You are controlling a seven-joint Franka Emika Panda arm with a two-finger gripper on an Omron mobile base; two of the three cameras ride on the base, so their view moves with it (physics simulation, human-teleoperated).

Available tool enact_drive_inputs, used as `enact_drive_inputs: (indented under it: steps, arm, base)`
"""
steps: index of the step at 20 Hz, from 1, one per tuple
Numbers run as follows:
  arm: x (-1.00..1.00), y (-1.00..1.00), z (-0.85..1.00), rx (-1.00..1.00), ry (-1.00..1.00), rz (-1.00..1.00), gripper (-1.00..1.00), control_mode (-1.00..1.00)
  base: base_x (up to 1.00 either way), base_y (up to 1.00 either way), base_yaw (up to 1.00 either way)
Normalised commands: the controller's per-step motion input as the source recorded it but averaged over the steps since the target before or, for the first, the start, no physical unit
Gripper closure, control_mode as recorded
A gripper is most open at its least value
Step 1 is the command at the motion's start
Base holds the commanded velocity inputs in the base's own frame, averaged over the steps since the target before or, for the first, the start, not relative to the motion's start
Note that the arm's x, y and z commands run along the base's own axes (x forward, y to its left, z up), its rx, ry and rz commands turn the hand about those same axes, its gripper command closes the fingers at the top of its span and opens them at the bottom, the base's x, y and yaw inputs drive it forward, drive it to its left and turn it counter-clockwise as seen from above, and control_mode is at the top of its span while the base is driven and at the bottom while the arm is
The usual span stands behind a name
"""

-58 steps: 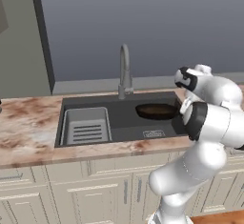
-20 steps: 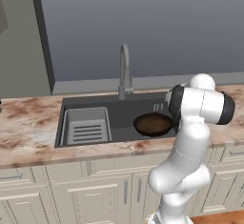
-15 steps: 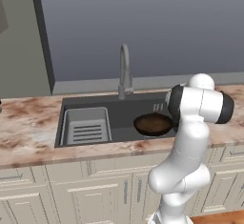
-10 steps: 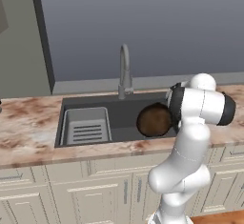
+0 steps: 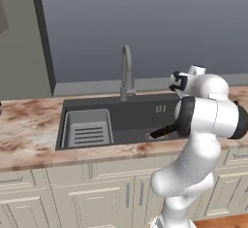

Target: Move the pot and pan from the stove into the sink.

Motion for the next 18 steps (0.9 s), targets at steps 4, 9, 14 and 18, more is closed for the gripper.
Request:
enact_drive_inputs:
  steps: [4, 9, 14, 18]
  arm:
    - [-0.29, 0.18, 0.89, 0.0, 0.07, 0.01, -1.0, -1.0]
    - [-0.78, 0.21, 0.53, 0.0, -0.07, 0.03, -1.0, -1.0]
    - [-0.83, 0.34, 0.21, 0.0, -0.21, 0.02, -1.0, -1.0]
    - [-0.81, 0.51, 0.03, 0.0, -0.22, 0.02, -1.0, -1.0]
  base:
    - [0.0, 0.0, 0.0]
    - [0.0, 0.0, 0.0]
    - [0.0, 0.0, 0.0]
    - [0.0, 0.0, 0.0]
